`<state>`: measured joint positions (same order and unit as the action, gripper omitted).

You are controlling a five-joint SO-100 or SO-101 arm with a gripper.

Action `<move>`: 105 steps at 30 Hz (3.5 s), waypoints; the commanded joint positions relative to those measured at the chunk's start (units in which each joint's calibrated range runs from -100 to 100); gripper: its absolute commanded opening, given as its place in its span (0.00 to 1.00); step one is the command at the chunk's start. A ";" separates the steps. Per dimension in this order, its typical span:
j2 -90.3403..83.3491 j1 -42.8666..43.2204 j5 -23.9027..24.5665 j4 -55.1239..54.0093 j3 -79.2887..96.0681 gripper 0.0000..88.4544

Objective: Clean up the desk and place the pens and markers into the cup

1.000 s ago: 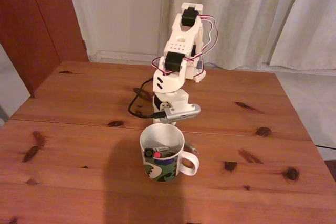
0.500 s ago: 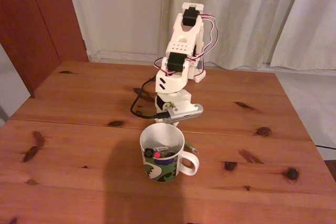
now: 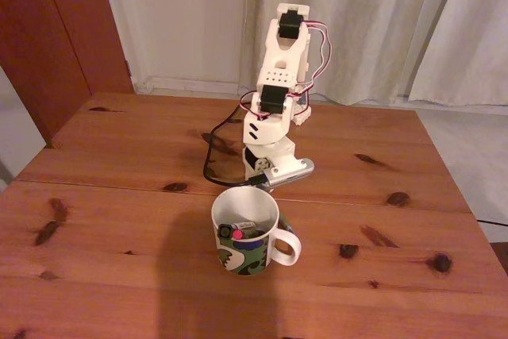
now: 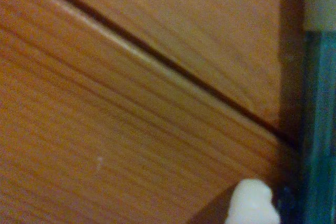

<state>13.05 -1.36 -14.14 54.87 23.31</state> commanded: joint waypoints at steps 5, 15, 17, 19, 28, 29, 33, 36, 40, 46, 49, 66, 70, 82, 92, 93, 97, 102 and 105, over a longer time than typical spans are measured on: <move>-2.58 -0.05 -0.21 -0.46 -0.50 0.11; -2.91 -0.21 0.26 -3.56 -0.68 0.01; -3.00 -0.05 0.94 -5.80 -0.68 0.01; -3.33 0.03 1.46 -7.09 -1.04 0.01; -9.78 0.03 1.62 -7.35 -2.93 0.01; -10.28 0.03 1.62 -7.43 -2.84 0.01; -12.10 0.03 1.62 -7.52 -2.84 0.01; -14.33 -0.05 1.31 -7.52 -2.84 0.01; -17.40 -0.05 1.15 -8.03 -2.84 0.01; -21.28 0.03 1.15 -14.23 -2.84 0.01; -22.53 0.03 1.15 -17.24 -2.84 0.01; -23.68 0.03 1.20 -22.92 -1.94 0.01; -23.44 0.03 1.25 -22.49 0.40 0.01; -23.19 0.03 -0.06 -22.06 12.85 0.01; -23.10 -0.05 -0.69 -22.06 19.61 0.02; -23.02 -0.05 -0.74 -22.06 19.61 0.03; -22.69 -0.05 -0.74 -22.06 19.61 0.12; -20.21 -0.45 -0.74 -22.40 19.16 0.16; -18.88 -0.61 -0.89 -22.66 19.25 0.16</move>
<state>-5.85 -1.65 -14.58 33.55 43.10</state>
